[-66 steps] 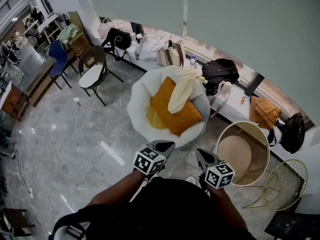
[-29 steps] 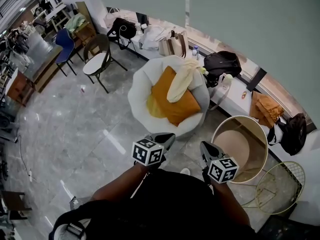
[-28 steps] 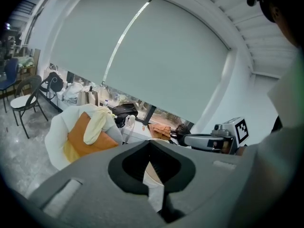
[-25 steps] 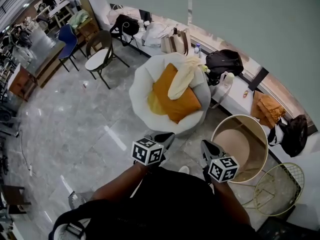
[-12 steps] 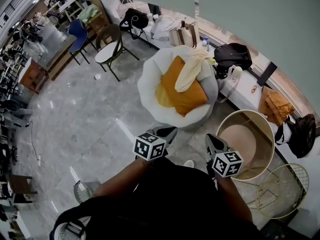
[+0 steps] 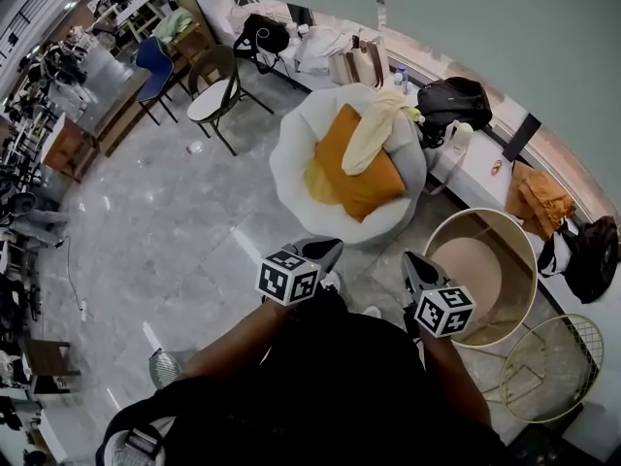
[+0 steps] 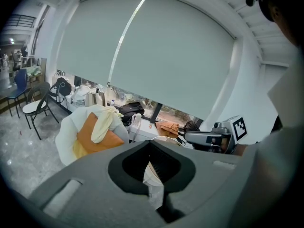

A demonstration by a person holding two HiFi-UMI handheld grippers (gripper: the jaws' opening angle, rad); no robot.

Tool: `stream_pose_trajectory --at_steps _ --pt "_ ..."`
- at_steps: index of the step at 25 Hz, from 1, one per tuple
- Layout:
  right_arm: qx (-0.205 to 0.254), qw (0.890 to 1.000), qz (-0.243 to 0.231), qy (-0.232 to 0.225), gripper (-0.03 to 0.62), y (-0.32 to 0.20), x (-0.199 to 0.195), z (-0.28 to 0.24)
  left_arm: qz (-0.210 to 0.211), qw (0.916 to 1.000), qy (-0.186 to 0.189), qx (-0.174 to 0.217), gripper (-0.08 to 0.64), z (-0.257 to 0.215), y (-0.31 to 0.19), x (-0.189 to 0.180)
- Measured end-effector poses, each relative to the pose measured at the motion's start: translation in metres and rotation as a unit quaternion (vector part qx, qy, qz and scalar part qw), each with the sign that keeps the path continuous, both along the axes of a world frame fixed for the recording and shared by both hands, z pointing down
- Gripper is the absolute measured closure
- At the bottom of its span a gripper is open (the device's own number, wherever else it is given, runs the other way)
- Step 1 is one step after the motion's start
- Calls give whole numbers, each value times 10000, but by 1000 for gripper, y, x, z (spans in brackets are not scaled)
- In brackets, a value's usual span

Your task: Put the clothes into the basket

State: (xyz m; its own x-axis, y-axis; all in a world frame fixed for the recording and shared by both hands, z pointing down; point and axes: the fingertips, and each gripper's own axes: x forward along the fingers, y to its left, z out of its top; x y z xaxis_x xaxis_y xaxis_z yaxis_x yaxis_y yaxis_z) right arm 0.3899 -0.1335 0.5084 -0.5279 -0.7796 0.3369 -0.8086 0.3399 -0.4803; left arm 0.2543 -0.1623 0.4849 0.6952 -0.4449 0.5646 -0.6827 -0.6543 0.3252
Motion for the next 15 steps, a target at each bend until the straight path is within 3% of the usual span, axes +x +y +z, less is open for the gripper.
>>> stream_pose_trajectory --at_steps 15 --pt "-328 9989 307 113 577 -38 22 20 369 9991 54 -207 560 23 -54 28"
